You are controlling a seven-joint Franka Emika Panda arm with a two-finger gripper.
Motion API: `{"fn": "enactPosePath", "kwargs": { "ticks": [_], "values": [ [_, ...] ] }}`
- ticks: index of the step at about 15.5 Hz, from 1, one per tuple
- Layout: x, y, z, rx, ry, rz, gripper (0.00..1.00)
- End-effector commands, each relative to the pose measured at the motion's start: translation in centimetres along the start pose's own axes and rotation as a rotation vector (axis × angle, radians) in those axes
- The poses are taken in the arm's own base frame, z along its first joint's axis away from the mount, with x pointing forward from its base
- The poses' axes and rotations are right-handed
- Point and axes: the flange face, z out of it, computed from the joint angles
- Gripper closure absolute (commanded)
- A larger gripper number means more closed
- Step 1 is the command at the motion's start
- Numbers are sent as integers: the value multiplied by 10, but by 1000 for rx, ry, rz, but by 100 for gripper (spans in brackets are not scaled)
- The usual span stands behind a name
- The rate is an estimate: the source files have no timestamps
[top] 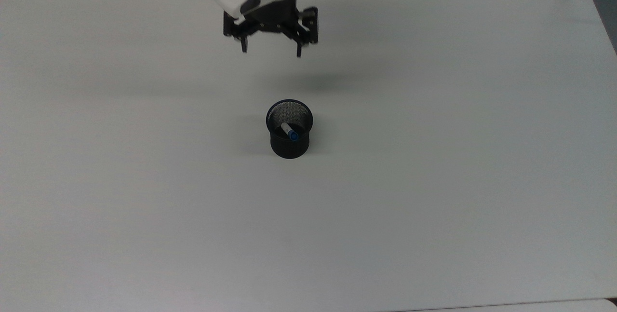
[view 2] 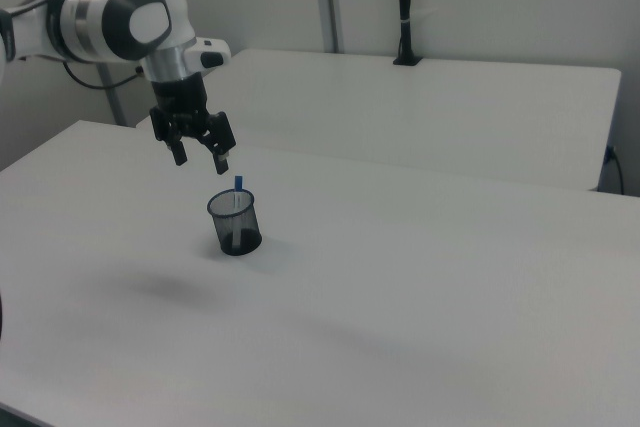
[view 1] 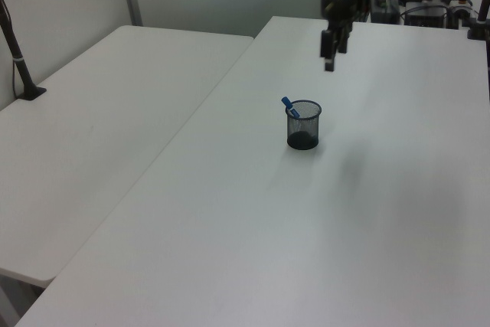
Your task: Insert the marker
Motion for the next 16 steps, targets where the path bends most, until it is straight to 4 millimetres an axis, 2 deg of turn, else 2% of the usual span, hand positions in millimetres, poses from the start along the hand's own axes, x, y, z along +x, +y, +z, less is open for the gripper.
{"fn": "enactPosePath", "kwargs": {
  "ticks": [1,4,10,13,16],
  "values": [
    [-28,36,-22,46,-60,-75,0],
    [-31,58,-25,47,-67,-43,0],
    [-32,63,-33,35,-57,-11,0],
    [-30,80,-44,35,-33,64,0],
    [-30,79,-44,33,-34,62,0]
  ]
}}
